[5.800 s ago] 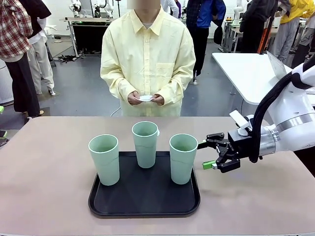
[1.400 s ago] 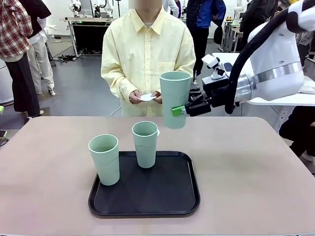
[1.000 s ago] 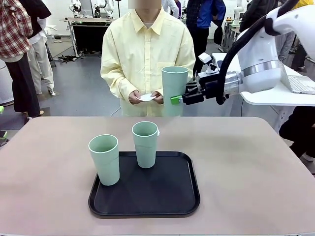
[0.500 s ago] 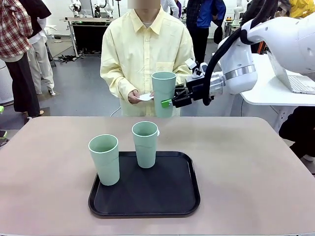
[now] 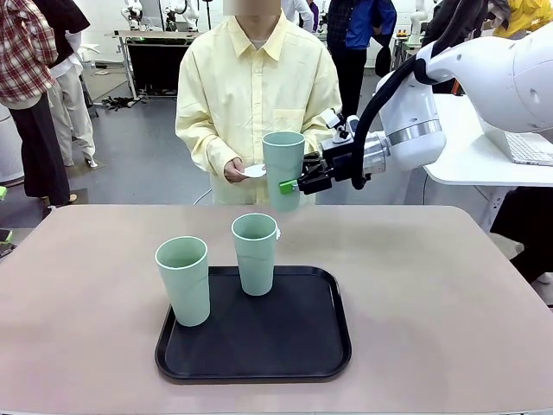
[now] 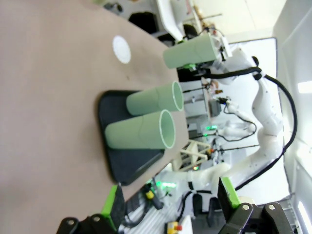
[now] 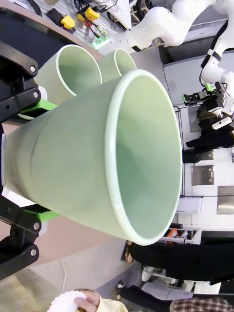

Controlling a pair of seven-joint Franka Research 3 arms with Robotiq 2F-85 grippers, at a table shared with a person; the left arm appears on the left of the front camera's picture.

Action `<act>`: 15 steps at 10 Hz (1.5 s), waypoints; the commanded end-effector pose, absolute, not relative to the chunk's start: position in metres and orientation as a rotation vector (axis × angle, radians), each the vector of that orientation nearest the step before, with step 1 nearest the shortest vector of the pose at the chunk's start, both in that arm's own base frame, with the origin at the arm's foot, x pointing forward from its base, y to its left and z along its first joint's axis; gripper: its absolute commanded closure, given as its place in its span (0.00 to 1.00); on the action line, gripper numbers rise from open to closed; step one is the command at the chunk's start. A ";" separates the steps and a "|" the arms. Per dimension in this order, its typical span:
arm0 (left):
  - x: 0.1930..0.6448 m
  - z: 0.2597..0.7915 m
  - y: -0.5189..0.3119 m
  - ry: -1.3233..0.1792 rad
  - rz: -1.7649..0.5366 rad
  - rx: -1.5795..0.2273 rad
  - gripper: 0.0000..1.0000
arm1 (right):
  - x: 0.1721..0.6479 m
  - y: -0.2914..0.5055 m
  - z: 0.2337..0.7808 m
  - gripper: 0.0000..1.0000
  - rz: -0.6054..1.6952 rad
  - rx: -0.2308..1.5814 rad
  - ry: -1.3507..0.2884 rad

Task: Place coasters on the table and set cups on them.
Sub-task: Pick up one Reusable plastic cup and place it on a coaster set by the human.

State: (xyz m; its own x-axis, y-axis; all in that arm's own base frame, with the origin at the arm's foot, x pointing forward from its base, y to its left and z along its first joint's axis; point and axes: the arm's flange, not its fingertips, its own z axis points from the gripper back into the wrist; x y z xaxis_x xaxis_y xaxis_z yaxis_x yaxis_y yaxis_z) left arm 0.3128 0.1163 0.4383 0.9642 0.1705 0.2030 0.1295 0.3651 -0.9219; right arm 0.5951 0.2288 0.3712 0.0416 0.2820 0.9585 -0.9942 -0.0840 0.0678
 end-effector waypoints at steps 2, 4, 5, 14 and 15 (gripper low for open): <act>0.313 0.439 0.117 -0.295 0.021 -1.214 0.00 | 0.595 0.229 0.371 0.18 1.356 1.088 -0.913; 0.313 0.439 0.117 -0.295 0.021 -1.214 0.00 | 0.602 0.230 0.354 0.18 1.408 1.102 -0.998; 0.313 0.439 0.117 -0.295 0.021 -1.214 0.00 | 0.613 0.232 0.336 0.18 1.398 1.136 -1.028; 0.313 0.439 0.117 -0.295 0.021 -1.214 0.00 | 0.643 0.272 0.262 0.18 1.333 1.168 -1.033; 0.313 0.439 0.117 -0.295 0.021 -1.214 0.00 | 0.645 0.275 0.261 0.18 1.331 1.167 -1.030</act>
